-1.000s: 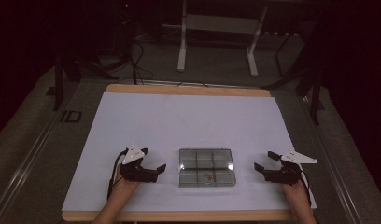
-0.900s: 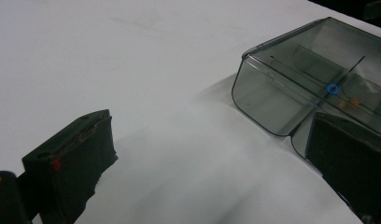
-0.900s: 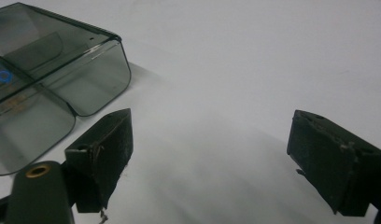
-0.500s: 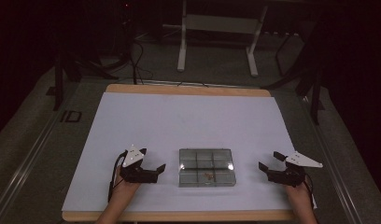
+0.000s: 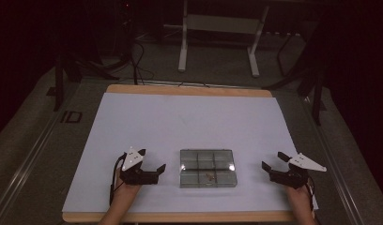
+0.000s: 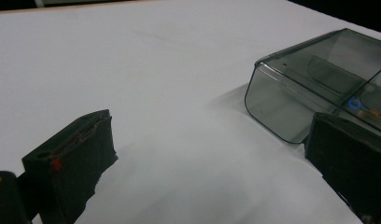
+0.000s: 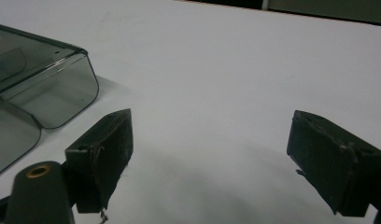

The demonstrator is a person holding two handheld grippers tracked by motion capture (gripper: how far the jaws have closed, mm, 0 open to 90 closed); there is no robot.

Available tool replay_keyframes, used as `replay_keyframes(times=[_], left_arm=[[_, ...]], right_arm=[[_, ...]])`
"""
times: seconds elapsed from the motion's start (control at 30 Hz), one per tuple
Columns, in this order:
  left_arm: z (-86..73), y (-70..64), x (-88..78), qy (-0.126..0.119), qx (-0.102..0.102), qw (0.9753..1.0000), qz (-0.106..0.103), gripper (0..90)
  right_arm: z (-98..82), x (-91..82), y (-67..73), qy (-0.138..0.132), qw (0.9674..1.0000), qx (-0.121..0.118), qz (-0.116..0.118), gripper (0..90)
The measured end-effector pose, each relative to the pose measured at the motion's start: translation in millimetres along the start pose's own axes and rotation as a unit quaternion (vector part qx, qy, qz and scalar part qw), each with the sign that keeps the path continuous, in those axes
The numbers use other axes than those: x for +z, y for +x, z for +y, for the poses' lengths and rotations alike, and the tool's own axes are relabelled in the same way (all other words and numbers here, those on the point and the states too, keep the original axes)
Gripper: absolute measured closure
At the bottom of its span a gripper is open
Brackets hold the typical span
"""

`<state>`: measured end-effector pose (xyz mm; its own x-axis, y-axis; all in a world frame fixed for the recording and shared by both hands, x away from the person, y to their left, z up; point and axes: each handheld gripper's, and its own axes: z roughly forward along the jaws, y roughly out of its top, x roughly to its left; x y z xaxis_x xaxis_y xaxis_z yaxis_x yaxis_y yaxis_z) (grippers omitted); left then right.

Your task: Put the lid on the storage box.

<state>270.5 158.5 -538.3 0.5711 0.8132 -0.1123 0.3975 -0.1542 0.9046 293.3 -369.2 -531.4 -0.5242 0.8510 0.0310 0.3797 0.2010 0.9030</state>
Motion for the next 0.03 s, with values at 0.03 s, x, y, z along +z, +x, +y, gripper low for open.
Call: replay_keyframes(times=[0.03], left_arm=[[-0.1,0.2,-0.3,-0.001,-0.002,1.0000,0.001,2.1]], right_arm=[[-0.1,0.1,-0.1,0.000,1.0000,0.001,-0.003,14.6]])
